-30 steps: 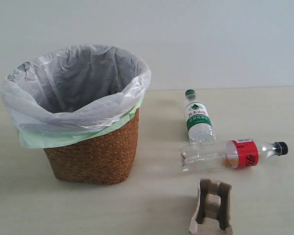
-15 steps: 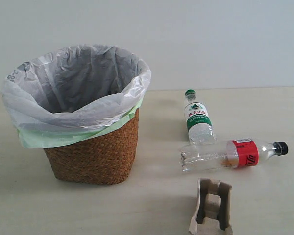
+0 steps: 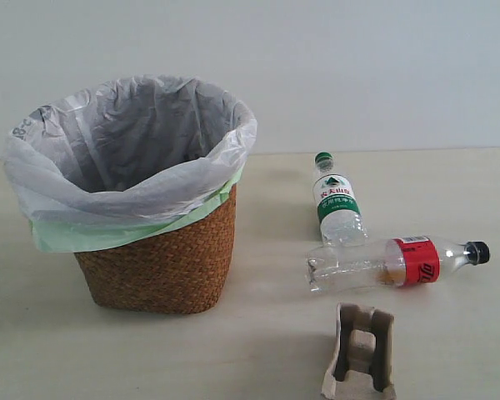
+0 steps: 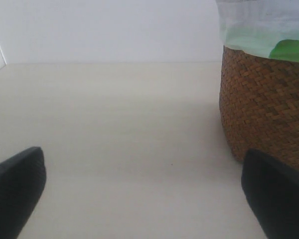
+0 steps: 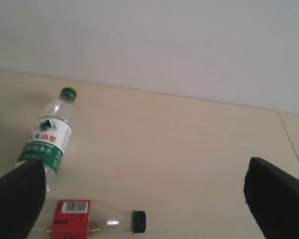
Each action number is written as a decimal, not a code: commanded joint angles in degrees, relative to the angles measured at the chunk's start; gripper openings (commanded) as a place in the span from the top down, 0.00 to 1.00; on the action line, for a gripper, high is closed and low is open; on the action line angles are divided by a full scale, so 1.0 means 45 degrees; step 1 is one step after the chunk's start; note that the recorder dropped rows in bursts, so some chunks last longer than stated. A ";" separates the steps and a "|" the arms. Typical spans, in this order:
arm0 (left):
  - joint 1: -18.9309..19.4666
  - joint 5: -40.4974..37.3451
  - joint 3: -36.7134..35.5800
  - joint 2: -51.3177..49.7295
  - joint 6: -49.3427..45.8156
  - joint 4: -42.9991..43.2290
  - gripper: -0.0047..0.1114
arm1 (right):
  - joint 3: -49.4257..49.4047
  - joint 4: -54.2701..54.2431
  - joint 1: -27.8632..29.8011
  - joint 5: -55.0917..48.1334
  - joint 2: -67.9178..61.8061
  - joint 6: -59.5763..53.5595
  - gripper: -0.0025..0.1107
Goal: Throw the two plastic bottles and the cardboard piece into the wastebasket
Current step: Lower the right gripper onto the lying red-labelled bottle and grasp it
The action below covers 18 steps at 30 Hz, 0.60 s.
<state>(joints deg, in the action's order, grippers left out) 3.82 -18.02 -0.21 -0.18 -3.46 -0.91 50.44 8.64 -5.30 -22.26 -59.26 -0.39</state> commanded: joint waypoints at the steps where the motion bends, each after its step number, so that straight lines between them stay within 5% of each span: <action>1: -0.0092 0.0099 0.0048 0.0041 0.0111 -0.0026 0.03 | 0.0418 0.0023 -0.0129 -0.0470 -0.1709 -0.2032 0.06; 10: -0.0092 0.0099 0.0048 0.0041 0.0111 -0.0026 0.03 | 0.1026 0.3805 -0.2138 -0.3470 -0.5949 -0.5445 0.06; 18: -0.0092 0.0099 0.0048 0.0041 0.0111 -0.0026 0.03 | 0.1026 0.4929 -0.4193 -0.2872 -0.7970 -0.7263 0.06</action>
<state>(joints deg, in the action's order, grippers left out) 3.82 -18.02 -0.21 -0.18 -3.46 -0.91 54.68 28.77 -23.32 -36.20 -93.72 -32.43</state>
